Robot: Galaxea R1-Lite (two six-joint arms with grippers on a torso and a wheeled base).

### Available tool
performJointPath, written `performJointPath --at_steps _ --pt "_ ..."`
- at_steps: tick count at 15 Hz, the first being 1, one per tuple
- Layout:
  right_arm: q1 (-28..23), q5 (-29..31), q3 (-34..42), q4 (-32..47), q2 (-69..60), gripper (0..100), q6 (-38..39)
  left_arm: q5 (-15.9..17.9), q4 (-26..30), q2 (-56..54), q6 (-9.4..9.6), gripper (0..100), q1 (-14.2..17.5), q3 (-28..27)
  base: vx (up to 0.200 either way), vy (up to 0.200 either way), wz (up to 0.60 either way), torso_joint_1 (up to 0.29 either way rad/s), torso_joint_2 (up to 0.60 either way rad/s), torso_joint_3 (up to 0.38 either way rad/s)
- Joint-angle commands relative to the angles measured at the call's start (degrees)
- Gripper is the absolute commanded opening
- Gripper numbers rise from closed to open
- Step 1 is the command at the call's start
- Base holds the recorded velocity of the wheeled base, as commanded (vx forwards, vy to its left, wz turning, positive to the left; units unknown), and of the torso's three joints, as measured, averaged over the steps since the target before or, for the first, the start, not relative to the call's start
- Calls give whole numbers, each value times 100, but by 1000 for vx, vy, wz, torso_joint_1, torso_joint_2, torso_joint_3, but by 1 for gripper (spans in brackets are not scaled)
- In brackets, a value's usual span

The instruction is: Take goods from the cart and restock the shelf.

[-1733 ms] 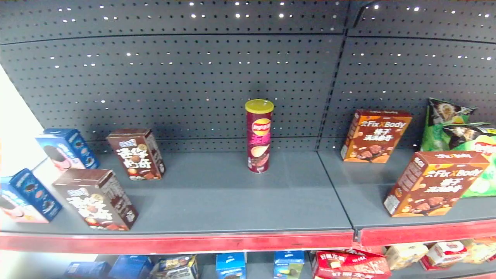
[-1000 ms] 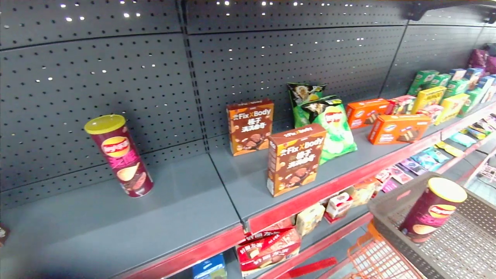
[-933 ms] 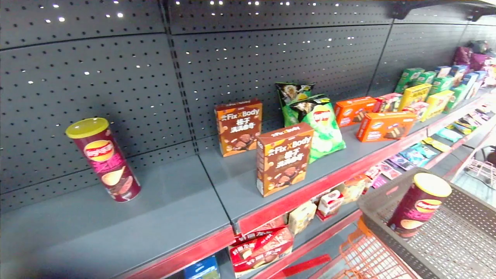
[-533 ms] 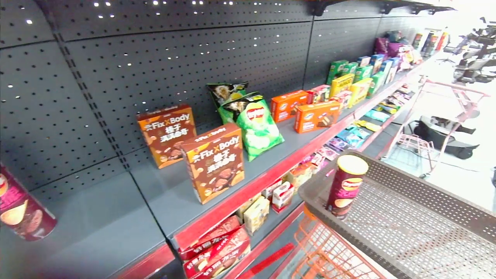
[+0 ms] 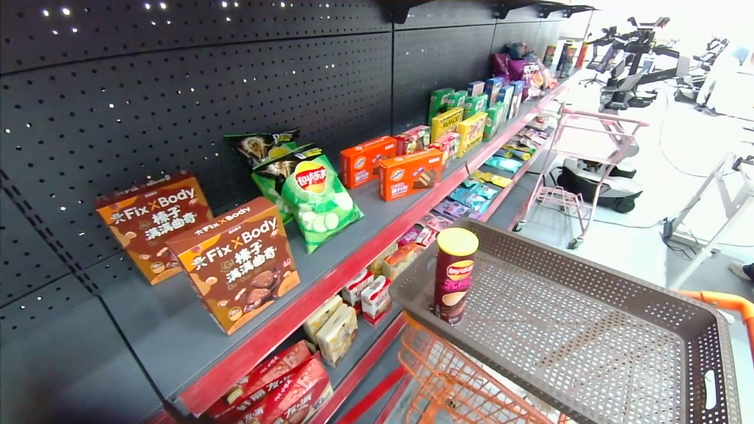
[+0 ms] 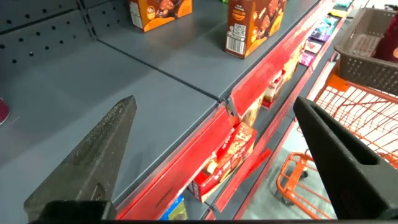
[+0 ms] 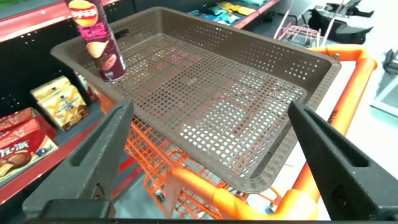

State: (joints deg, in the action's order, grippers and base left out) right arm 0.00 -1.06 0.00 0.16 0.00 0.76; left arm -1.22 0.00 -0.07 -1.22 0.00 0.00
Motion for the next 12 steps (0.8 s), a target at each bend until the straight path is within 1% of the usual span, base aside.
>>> performJointPath --at_steps 1,6,12 --pt "9 1 0 2 0 100 4 -1 0 7 -1 100 0 0 0 0 0 0 0 0" --pt "0 27 0 -7 0 100 65 -1 0 7 -1 100 0 0 0 0 0 0 0 0" --pt "0 -8 0 11 0 100 -49 -1 0 7 -1 100 0 0 0 0 0 0 0 0"
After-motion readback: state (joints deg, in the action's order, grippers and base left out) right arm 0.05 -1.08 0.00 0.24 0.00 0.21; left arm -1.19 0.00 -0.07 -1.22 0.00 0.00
